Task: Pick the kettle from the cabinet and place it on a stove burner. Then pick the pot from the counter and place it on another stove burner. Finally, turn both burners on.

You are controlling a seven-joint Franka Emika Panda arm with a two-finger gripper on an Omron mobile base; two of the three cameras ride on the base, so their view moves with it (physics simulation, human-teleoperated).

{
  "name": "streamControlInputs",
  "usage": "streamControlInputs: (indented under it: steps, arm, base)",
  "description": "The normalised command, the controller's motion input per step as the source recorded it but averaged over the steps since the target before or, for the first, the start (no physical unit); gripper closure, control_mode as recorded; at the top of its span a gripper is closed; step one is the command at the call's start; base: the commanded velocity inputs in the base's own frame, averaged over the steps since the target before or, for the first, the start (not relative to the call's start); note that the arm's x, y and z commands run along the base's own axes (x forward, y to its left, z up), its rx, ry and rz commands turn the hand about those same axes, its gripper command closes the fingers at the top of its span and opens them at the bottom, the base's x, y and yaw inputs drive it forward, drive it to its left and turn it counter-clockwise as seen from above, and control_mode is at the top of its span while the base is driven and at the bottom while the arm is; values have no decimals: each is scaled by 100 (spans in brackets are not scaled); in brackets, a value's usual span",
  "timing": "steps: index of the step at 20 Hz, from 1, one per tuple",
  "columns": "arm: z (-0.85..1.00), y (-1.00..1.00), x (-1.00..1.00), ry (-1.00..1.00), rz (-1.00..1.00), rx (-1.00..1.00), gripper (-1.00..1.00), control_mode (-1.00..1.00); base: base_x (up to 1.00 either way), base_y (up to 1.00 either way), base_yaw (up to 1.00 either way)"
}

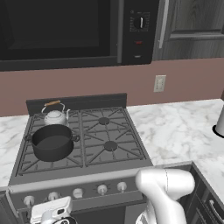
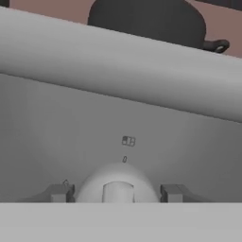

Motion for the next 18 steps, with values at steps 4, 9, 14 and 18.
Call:
streamControlInputs:
  steps: [4, 9, 14, 18]
  arm:
    - [5, 0, -10, 0, 0, -21, 100, -100]
    - [2, 0, -10, 0, 0, -20, 100, -100]
    - [0, 0, -10, 0, 0, -22, 100, -100]
    - [0, 0, -9, 0, 0, -23, 100, -100]
  base:
    - [0, 0, 0]
    - [0, 0, 0]
    - [0, 0, 0]
    - [0, 0, 0]
